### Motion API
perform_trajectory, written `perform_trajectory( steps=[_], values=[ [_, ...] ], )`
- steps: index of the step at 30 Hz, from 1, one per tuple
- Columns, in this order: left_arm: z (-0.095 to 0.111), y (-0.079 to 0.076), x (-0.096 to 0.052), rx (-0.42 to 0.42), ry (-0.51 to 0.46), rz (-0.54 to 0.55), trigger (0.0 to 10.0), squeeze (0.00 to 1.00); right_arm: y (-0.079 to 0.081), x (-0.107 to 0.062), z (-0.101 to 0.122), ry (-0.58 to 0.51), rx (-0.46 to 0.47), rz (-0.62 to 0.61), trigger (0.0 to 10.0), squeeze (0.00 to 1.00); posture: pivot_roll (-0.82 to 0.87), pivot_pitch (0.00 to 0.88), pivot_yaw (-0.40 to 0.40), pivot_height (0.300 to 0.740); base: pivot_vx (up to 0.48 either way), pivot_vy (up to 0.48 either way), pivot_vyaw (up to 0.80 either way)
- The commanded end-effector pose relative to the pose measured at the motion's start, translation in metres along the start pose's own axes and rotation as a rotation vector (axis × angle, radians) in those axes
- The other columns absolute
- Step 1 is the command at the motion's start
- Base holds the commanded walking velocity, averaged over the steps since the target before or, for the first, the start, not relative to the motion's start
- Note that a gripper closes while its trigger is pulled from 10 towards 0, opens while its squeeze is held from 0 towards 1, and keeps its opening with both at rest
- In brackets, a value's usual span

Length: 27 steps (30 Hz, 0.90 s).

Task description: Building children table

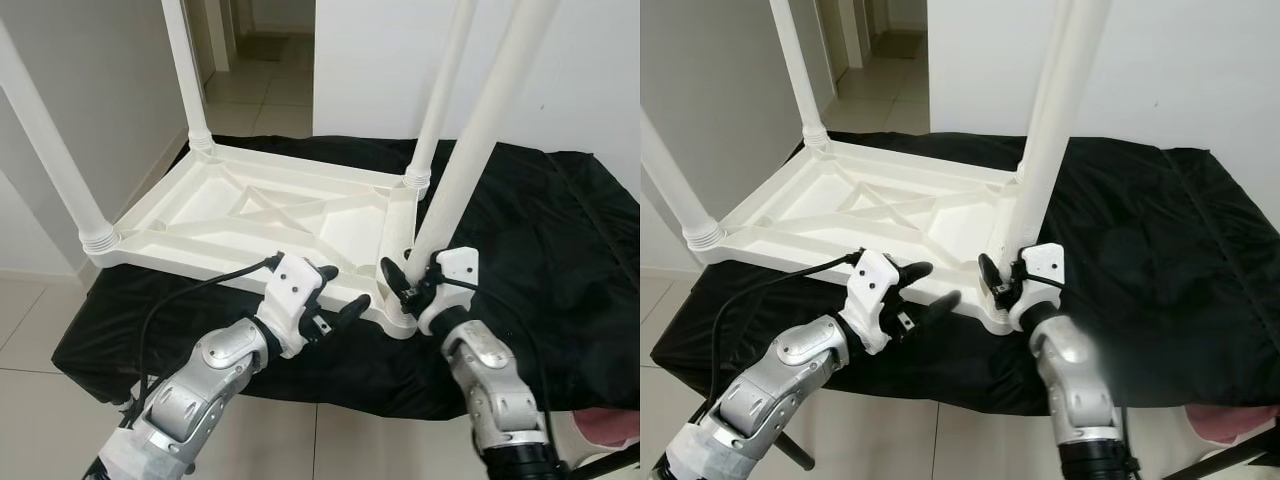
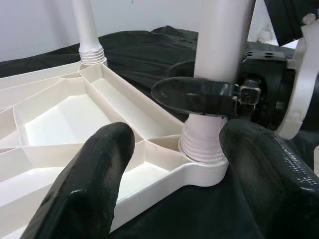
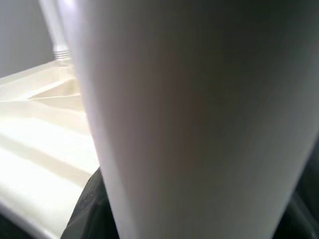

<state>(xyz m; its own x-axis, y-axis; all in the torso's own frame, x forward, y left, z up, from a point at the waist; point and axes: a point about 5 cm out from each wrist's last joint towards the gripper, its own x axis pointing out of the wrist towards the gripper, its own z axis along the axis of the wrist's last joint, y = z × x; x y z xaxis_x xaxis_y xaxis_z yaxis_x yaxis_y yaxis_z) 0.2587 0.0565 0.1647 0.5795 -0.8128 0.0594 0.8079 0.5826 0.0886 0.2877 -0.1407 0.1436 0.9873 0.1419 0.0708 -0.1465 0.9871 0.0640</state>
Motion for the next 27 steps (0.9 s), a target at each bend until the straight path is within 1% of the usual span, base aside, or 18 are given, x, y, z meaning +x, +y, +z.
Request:
perform_trajectory(
  steps=[1,3,4,5,7,8,9,13,14,18,21,24,25,26,27],
  values=[
    [-0.002,-0.004,-0.001,0.003,0.004,-0.082,10.0,0.0,-0.005,-0.006,-0.015,0.083,0.061,-0.119,10.0,0.0,-0.04,0.0,0.005,0.74,0.0,0.0,0.0],
    [-0.002,-0.003,-0.003,-0.001,0.006,-0.071,10.0,0.0,0.003,-0.012,-0.02,0.103,0.109,-0.23,10.0,0.0,-0.03,0.001,-0.003,0.74,0.0,0.0,0.0],
    [-0.002,-0.003,-0.003,-0.001,0.006,-0.071,10.0,0.0,0.003,-0.012,-0.02,0.103,0.109,-0.23,10.0,0.0,-0.03,0.001,-0.003,0.74,0.0,0.0,0.0],
    [-0.002,-0.003,-0.004,-0.001,0.006,-0.067,10.0,0.0,0.006,-0.014,-0.021,0.105,0.121,-0.266,10.0,0.0,-0.02,0.01,-0.006,0.74,0.0,0.0,0.0],
    [-0.002,-0.003,-0.004,-0.001,0.006,-0.067,10.0,0.0,0.006,-0.014,-0.021,0.105,0.121,-0.266,10.0,0.0,-0.02,0.01,-0.006,0.74,0.0,0.0,0.0],
    [-0.002,-0.003,-0.005,-0.002,0.007,-0.062,10.0,0.0,0.012,-0.015,-0.021,0.11,0.133,-0.276,10.0,0.0,-0.01,0.014,-0.005,0.74,0.0,0.0,0.0],
    [-0.002,-0.003,-0.007,-0.004,0.01,-0.058,10.0,0.0,0.014,-0.015,-0.02,0.104,0.125,-0.268,10.0,0.0,-0.01,0.02,-0.003,0.74,0.0,0.0,0.0],
    [-0.005,-0.004,-0.01,-0.009,0.021,-0.052,10.0,0.0,0.015,-0.014,-0.019,0.095,0.113,-0.255,10.0,0.0,-0.01,0.029,0.015,0.74,0.0,0.0,0.0],
    [-0.005,-0.003,-0.011,-0.011,0.024,-0.051,10.0,0.0,0.016,-0.014,-0.017,0.081,0.117,-0.227,10.0,1.0,-0.02,0.03,0.022,0.74,0.0,0.0,0.0],
    [-0.003,-0.003,-0.01,-0.019,0.019,-0.055,10.0,0.0,0.016,-0.014,-0.011,0.046,0.104,-0.199,10.0,1.0,-0.04,0.03,0.036,0.74,0.0,0.0,0.0],
    [-0.002,-0.003,-0.007,-0.016,0.016,-0.078,10.0,0.0,0.01,-0.013,-0.003,0.009,0.092,-0.154,10.0,1.0,-0.05,0.029,0.038,0.74,0.0,0.0,0.0],
    [-0.002,-0.003,-0.006,-0.015,0.015,-0.081,10.0,0.0,0.008,-0.013,-0.002,0.003,0.089,-0.136,10.0,1.0,-0.05,0.029,0.038,0.74,0.0,0.0,0.0],
    [-0.001,-0.002,-0.005,-0.013,0.012,-0.081,10.0,0.0,0.004,-0.013,0.0,-0.003,0.079,-0.112,10.0,1.0,-0.06,0.029,0.037,0.74,0.0,0.0,0.0],
    [-0.001,-0.002,-0.005,-0.013,0.012,-0.081,10.0,0.0,0.004,-0.013,0.0,-0.003,0.079,-0.112,10.0,1.0,-0.06,0.029,0.037,0.74,0.0,0.0,0.0],
    [0.0,-0.002,-0.004,-0.012,0.009,-0.08,10.0,0.0,0.0,-0.012,0.001,-0.007,0.058,-0.076,10.0,1.0,-0.06,0.03,0.038,0.74,0.0,0.0,0.0]
  ],
)
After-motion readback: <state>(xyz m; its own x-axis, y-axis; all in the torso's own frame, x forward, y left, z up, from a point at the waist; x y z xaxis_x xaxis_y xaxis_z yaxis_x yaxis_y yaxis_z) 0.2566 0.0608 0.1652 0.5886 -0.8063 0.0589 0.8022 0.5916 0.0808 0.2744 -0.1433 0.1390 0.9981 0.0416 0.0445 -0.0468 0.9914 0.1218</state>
